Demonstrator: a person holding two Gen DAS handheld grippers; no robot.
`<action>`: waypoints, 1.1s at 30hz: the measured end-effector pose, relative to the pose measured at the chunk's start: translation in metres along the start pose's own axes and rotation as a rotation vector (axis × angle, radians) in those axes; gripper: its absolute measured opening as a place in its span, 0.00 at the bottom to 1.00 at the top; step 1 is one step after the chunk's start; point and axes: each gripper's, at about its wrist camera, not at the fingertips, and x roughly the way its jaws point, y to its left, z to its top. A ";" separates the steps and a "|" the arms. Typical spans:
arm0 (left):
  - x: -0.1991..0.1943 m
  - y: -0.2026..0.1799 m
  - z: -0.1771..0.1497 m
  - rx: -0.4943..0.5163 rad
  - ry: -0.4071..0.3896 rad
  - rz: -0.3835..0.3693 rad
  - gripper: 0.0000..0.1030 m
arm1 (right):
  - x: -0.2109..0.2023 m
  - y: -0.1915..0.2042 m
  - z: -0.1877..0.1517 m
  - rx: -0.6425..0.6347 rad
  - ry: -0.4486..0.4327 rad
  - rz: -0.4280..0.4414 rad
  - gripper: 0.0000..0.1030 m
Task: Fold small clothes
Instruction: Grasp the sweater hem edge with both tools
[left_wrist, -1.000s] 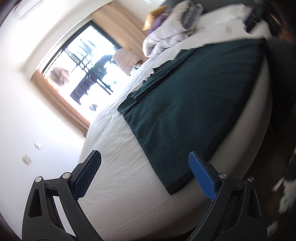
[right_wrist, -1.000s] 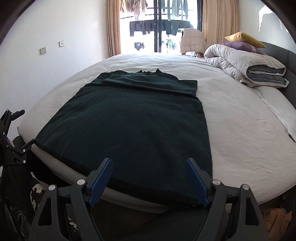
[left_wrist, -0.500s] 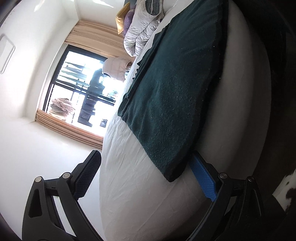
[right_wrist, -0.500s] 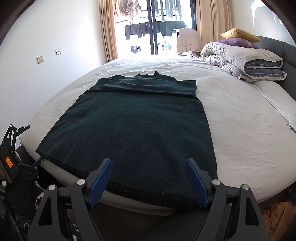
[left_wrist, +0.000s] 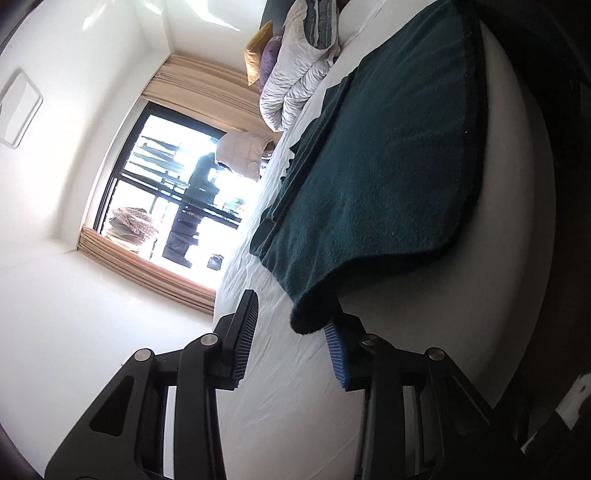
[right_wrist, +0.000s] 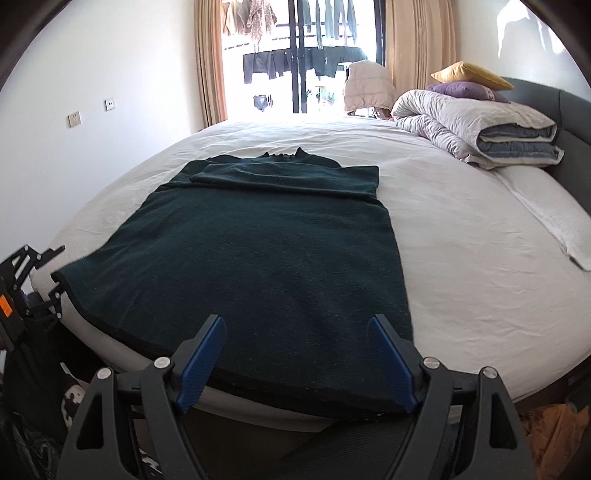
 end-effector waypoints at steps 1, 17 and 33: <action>-0.001 -0.002 0.002 0.013 -0.008 -0.010 0.33 | -0.002 0.000 0.000 -0.021 0.002 -0.012 0.79; 0.021 0.035 0.017 -0.268 -0.012 -0.253 0.05 | -0.027 0.003 -0.026 -0.545 0.047 -0.218 0.71; 0.027 0.085 0.005 -0.584 0.055 -0.294 0.05 | 0.019 0.035 -0.070 -0.986 0.222 -0.281 0.50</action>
